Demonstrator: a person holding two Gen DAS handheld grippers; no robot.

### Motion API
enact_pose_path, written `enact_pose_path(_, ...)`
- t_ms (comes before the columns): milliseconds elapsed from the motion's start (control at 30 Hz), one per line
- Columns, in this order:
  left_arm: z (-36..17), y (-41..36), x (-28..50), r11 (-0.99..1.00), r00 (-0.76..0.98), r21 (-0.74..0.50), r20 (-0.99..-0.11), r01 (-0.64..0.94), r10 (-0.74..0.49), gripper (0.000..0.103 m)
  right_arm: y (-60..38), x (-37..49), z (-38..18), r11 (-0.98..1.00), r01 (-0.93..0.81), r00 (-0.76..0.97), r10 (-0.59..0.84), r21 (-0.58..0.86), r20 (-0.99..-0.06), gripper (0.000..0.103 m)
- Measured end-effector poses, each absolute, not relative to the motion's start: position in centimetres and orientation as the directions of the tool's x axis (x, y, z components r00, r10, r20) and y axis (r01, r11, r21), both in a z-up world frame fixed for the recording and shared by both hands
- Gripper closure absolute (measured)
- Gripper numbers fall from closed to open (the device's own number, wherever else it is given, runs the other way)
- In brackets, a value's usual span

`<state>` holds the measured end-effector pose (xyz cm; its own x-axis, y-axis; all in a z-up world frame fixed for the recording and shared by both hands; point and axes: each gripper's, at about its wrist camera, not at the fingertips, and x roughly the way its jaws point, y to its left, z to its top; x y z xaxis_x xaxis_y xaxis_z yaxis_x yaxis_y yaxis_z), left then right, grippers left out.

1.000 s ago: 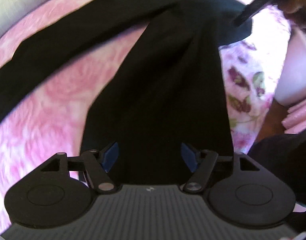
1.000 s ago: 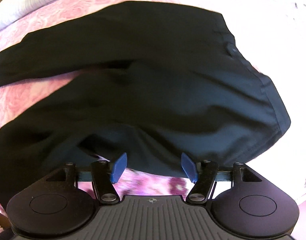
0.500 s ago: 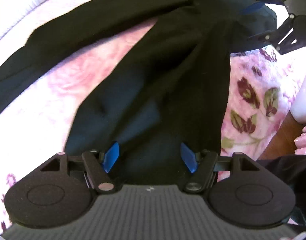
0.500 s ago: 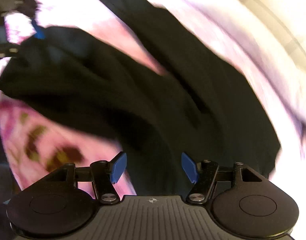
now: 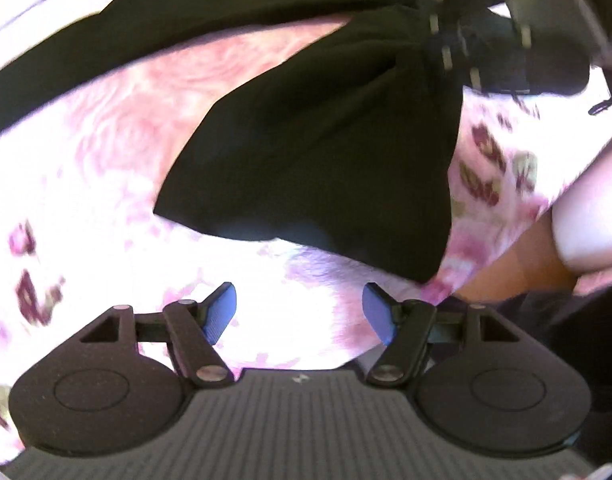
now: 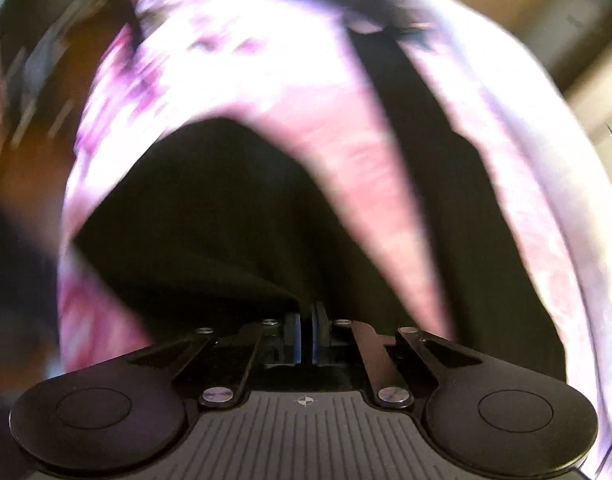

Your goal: Fold clothes

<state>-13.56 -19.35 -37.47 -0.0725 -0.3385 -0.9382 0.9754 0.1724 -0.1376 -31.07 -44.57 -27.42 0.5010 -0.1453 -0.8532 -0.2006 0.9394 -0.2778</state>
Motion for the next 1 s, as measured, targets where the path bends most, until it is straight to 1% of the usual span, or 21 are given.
enact_pose_path(100,-37.9,-20.9,-14.1,0.284,-0.118,-0.238,-0.916,0.929,-0.383,0.032,-49.7,-29.0,-23.7,0.985,0.025,0.523,-0.156,-0.168,-0.838,0.101)
enact_pose_path(167,-38.0,-22.6,-14.4,0.376,-0.124,-0.303,-0.894,0.876,-0.431,0.029,-53.2,-28.1,-22.3,0.982,0.127,0.520,-0.183,-0.137,-0.834,0.101)
enact_pose_path(233,-37.9,-24.5,-14.9,0.430,-0.117,-0.342,-0.875,0.836,-0.470,0.029,-54.9,-27.2,-21.6,0.979,0.169,0.511,-0.187,-0.116,-0.839,0.101)
enact_pose_path(300,-37.9,-26.6,-15.8,0.447,-0.100,-0.352,-0.863,0.822,-0.495,0.027,-56.1,-26.9,-21.1,0.976,0.185,0.505,-0.193,-0.113,-0.841,0.101)
enact_pose_path(333,-37.9,-27.6,-16.4,0.453,-0.080,-0.336,-0.865,0.826,-0.495,0.026,-56.3,-27.1,-20.9,0.976,0.185,0.505,-0.192,-0.112,-0.841,0.101)
enact_pose_path(367,-38.2,-28.7,-17.0,0.469,-0.055,-0.311,-0.874,0.827,-0.482,0.026,-56.6,-27.3,-20.6,0.976,0.185,0.505,-0.191,-0.111,-0.842,0.101)
enact_pose_path(433,-39.0,-30.1,-17.5,0.510,-0.046,-0.304,-0.888,0.804,-0.457,0.026,-56.7,-27.8,-20.1,0.976,0.192,0.509,-0.185,-0.099,-0.840,0.101)
enact_pose_path(500,-39.8,-30.9,-17.7,0.561,-0.033,-0.288,-0.907,0.776,-0.419,0.031,-57.0,-28.2,-20.1,0.976,0.203,0.512,-0.177,-0.082,-0.841,0.101)
enact_pose_path(533,-40.2,-31.2,-17.7,0.574,-0.024,-0.258,-0.924,0.777,-0.383,0.045,-57.3,-28.5,-20.0,0.976,0.207,0.513,-0.172,-0.073,-0.841,0.101)
enact_pose_path(567,-40.6,-31.4,-17.7,0.583,-0.014,-0.224,-0.939,0.781,-0.343,0.077,-57.4,-29.0,-20.2,0.975,0.211,0.515,-0.169,-0.067,-0.840,0.101)
enact_pose_path(600,-40.6,-31.2,-17.5,0.574,-0.001,-0.198,-0.946,0.794,-0.324,0.089,-57.5,-29.7,-20.2,0.975,0.214,0.517,-0.165,-0.060,-0.840,0.101)
enact_pose_path(633,-40.5,-31.0,-17.2,0.562,0.013,-0.173,-0.951,0.809,-0.310,0.096,-57.6,-30.4,-20.2,0.975,0.217,0.518,-0.160,-0.052,-0.840,0.101)
enact_pose_path(667,-40.0,-30.6,-16.8,0.539,0.040,-0.138,-0.951,0.831,-0.306,0.097,-57.6,-30.7,-20.4,0.975,0.218,0.519,-0.144,-0.033,-0.843,0.101)
enact_pose_path(733,-38.2,-29.3,-15.2,0.474,0.128,-0.025,-0.949,0.880,-0.288,0.097,-57.1,-31.4,-20.4,0.978,0.208,0.522,-0.110,0.001,-0.846,0.101)
enact_pose_path(833,-34.0,-26.5,-11.6,0.323,0.322,0.226,-0.903,0.919,-0.284,0.097,-55.1,-32.0,-20.6,0.987,0.123,0.530,0.023,0.103,-0.848,0.101)
enact_pose_path(900,-30.8,-24.7,-10.0,0.143,0.469,0.446,-0.833,0.883,-0.293,0.097,-51.8,-31.6,-21.0,0.989,0.030,0.533,0.105,0.143,-0.839,0.101)
enact_pose_path(1000,-28.2,-22.5,-9.7,-0.143,0.594,0.661,-0.733,0.736,-0.331,0.095,-46.6,-30.6,-21.7,0.977,-0.092,0.526,0.210,0.190,-0.824,0.101)
